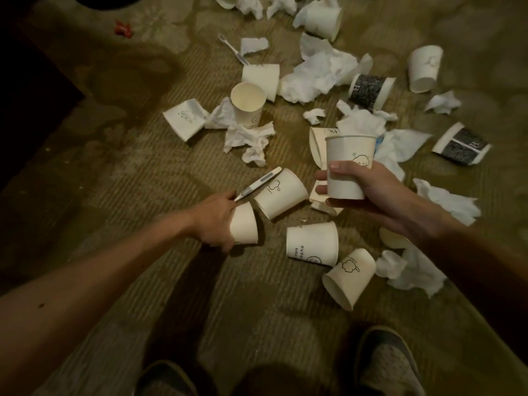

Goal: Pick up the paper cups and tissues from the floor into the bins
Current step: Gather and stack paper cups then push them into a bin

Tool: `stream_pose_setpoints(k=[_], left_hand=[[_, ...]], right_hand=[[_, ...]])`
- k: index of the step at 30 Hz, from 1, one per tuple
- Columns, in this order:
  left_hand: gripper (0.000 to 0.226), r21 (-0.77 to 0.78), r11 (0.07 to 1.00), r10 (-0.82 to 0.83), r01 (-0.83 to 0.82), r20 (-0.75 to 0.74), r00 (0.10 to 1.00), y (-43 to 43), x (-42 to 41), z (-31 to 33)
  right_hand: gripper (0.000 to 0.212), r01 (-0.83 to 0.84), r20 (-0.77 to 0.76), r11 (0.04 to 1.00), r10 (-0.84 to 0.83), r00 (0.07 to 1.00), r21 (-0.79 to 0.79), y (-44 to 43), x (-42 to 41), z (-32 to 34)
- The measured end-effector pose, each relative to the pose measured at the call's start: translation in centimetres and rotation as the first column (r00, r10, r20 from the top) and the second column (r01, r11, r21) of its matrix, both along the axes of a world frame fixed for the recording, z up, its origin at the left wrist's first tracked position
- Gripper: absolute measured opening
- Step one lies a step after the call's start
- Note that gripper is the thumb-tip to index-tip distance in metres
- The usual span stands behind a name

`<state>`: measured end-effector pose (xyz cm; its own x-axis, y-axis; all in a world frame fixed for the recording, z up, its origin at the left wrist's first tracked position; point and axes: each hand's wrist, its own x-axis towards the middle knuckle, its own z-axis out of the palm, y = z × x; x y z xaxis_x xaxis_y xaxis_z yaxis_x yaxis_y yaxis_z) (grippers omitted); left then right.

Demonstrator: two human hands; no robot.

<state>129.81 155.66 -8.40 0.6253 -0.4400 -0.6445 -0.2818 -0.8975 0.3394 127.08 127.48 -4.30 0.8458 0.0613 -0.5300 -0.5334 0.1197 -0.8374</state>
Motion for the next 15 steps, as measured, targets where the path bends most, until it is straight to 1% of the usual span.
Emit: stream_pose_setpoints(k=[3, 4, 9, 12, 14, 15], left_hand=[[0.064, 0.045, 0.999, -0.008, 0.000, 0.193, 0.981, 0.0, -1.8, -1.2], [0.063, 0.043, 0.999, 0.020, -0.031, 0.219, 0.976, 0.0, -2.3, -1.5], [0.068, 0.039, 0.980, 0.180, -0.196, 0.255, 0.950, -0.3, -4.1, -2.2], [0.074, 0.091, 0.957, 0.248, -0.275, 0.232, 0.941, -1.1, -4.7, -2.4], [0.079, 0.094, 0.924, 0.357, -0.371, 0.141, 0.923, -1.4, -4.8, -2.3], [0.077, 0.064, 0.898, 0.431, -0.435, 0.070, 0.900, -1.4, -4.8, -2.2]], right_hand=[[0.058, -0.002, 0.005, 1.000, 0.002, 1.000, -0.010, -0.3, -0.4, -0.1], [0.059, 0.000, 0.005, 1.000, 0.000, 1.000, -0.008, -0.3, -0.5, -0.2], [0.062, -0.003, 0.004, 1.000, 0.003, 1.000, -0.010, -0.6, -0.4, -0.3], [0.061, -0.013, 0.011, 1.000, 0.013, 1.000, -0.013, -0.8, -0.3, -0.5], [0.061, -0.028, 0.011, 1.000, 0.028, 1.000, -0.014, -1.0, -0.3, -0.7], [0.060, -0.040, 0.011, 0.999, 0.041, 0.999, -0.017, -1.2, -0.4, -0.9]])
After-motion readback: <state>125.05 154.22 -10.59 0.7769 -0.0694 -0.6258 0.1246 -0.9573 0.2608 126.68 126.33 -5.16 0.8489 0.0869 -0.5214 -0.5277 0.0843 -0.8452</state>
